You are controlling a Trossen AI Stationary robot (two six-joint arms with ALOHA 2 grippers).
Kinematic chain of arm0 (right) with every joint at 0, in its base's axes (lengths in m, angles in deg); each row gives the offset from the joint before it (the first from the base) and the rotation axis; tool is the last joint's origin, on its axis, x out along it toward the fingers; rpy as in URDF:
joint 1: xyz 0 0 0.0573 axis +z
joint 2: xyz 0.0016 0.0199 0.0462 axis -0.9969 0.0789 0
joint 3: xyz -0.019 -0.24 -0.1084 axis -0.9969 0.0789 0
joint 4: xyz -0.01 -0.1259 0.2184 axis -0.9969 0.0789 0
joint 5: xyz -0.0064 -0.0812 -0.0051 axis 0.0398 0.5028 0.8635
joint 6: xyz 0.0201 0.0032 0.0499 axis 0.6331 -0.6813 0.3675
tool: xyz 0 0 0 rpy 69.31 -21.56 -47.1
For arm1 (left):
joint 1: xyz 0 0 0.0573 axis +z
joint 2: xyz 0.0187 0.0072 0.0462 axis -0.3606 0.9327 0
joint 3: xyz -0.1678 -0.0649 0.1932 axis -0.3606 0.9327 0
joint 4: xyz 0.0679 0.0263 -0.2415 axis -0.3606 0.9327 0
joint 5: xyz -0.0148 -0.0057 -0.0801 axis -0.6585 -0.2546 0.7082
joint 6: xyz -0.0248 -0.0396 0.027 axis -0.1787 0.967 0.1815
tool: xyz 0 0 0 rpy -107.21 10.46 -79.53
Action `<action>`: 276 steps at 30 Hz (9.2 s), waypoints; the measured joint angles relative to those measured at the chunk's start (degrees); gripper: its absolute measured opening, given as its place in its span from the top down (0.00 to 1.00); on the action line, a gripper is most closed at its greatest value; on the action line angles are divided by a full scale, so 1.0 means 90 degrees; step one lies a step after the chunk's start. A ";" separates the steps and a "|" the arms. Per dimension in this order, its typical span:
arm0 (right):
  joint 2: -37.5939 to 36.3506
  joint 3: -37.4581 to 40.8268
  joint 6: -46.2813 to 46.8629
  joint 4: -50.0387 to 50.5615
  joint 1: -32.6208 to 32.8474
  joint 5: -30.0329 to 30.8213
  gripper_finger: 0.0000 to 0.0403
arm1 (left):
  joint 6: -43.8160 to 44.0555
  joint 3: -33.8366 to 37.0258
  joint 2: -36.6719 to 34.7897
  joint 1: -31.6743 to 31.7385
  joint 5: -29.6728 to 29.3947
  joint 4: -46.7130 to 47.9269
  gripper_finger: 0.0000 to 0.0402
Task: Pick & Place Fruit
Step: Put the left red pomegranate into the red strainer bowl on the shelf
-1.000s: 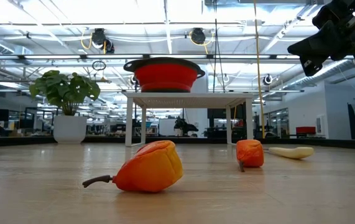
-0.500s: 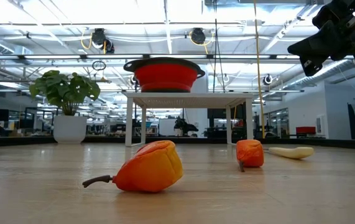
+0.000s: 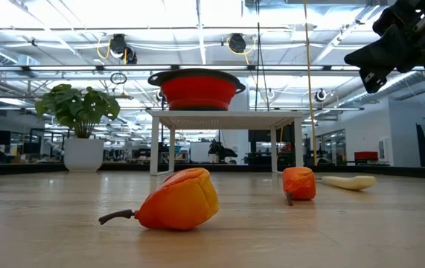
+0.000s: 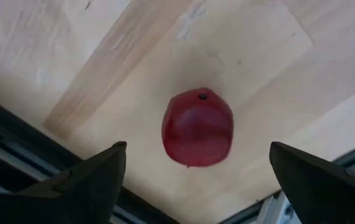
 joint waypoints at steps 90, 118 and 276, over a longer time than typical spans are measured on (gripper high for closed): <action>0.0000 0.0002 -0.0029 0.0000 0.0000 0.0005 1.00 | -0.0529 0.0799 -0.3366 0.0837 -0.7294 -0.1734 0.51; 0.0000 0.0002 -0.0075 0.0000 0.0000 0.0004 1.00 | 0.0113 0.0799 -0.3645 0.2592 -0.7001 -0.5665 0.51; 0.0002 0.0002 -0.0070 0.0051 -0.0001 0.0005 1.00 | -1.0286 -0.3442 -0.0175 0.8534 -0.3071 -0.0518 0.51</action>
